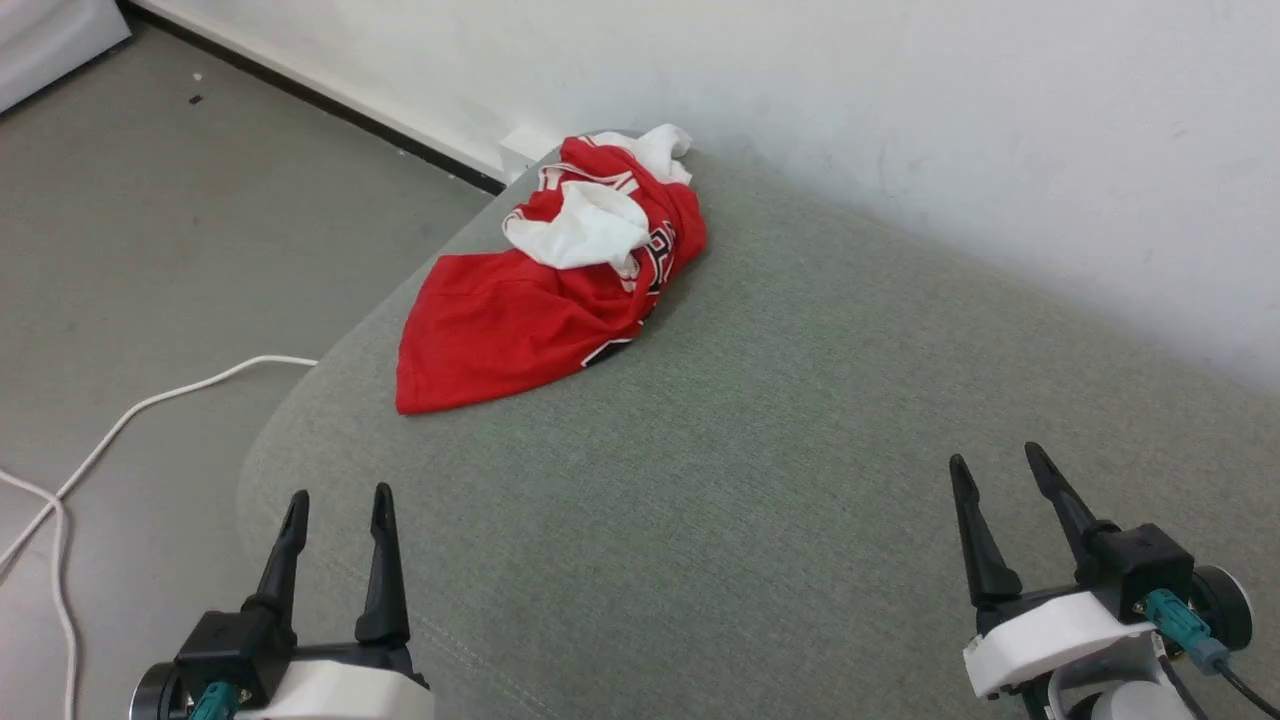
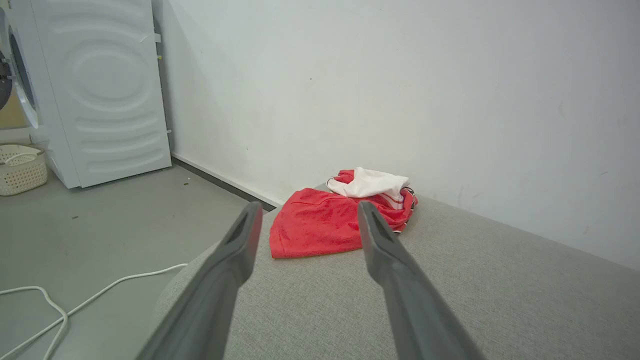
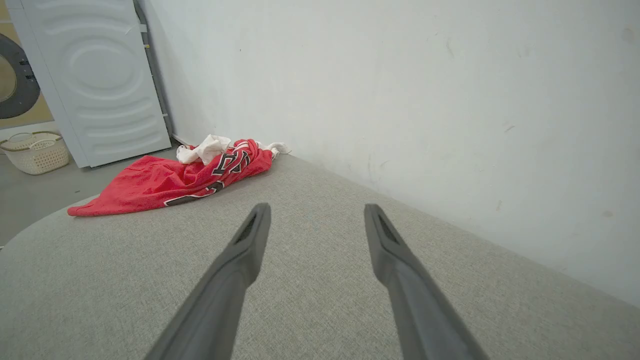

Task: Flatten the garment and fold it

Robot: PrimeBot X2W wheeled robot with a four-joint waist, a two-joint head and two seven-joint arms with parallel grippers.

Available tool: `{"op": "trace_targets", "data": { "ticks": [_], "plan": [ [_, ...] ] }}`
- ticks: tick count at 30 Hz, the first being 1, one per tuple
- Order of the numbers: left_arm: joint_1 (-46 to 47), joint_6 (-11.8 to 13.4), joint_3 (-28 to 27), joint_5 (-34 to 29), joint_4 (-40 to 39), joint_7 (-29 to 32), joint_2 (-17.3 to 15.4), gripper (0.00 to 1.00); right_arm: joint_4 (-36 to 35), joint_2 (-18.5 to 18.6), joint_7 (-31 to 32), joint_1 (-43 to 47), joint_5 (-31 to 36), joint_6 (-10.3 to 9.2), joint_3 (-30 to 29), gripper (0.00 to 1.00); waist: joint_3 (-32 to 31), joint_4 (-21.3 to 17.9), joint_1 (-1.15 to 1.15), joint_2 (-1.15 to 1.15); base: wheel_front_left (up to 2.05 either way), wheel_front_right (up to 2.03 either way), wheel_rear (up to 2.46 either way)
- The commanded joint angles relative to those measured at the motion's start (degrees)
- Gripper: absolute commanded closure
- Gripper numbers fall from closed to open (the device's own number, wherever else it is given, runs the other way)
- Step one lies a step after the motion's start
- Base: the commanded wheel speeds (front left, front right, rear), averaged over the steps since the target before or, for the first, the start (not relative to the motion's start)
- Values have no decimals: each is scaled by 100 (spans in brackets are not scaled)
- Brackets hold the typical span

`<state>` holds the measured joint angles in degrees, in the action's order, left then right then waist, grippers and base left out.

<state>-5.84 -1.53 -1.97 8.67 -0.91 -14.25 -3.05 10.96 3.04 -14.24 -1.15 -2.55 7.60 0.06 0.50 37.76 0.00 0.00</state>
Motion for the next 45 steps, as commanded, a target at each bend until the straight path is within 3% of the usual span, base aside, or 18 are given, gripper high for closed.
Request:
{"op": "trace_targets", "data": {
  "ticks": [1,12,14,16,19,22,28,31,37,45],
  "plan": [
    [-85,-47,-38,36,5,-62,17,0,24,-16,-63,-86,-26,-11,-15,0,-5,66,0,0,0,0,0],
    [-84,-55,-15,50,13,-74,17,0,24,-16,-75,-83,-26,-11,-29,0,-28,73,0,0,0,0,0],
    [-66,-59,5,299,-52,-74,17,0,22,-16,-75,-79,-23,-11,-31,0,-21,63,0,0,0,0,0],
    [46,-28,-4,976,-258,-74,17,0,9,-16,-75,-80,-10,-11,-53,0,3,69,0,0,0,0,0],
    [197,-82,8,1243,-423,-74,17,0,-19,-16,-75,-85,0,-11,-95,0,46,85,0,0,0,0,0],
    [616,-195,102,1299,-676,-73,-7,0,-76,-16,-75,-103,28,-11,-172,0,154,102,0,0,0,0,0],
    [2198,-290,247,1114,-762,700,-539,0,-337,-16,-75,-241,226,-11,-382,0,558,-49,0,0,0,0,0],
    [3280,-369,403,1054,-289,1416,-893,0,-562,-16,-75,-397,442,-11,-455,0,913,-317,0,0,0,0,0],
    [4428,-461,323,1521,737,2231,-1175,0,-1047,-16,59,-547,772,-11,-487,0,1420,-679,0,0,0,0,0],
    [5455,-537,331,1828,2234,2959,-1661,0,-1971,-16,453,-790,1100,-11,-499,0,2228,-1215,0,0,0,0,0]
  ]
}}
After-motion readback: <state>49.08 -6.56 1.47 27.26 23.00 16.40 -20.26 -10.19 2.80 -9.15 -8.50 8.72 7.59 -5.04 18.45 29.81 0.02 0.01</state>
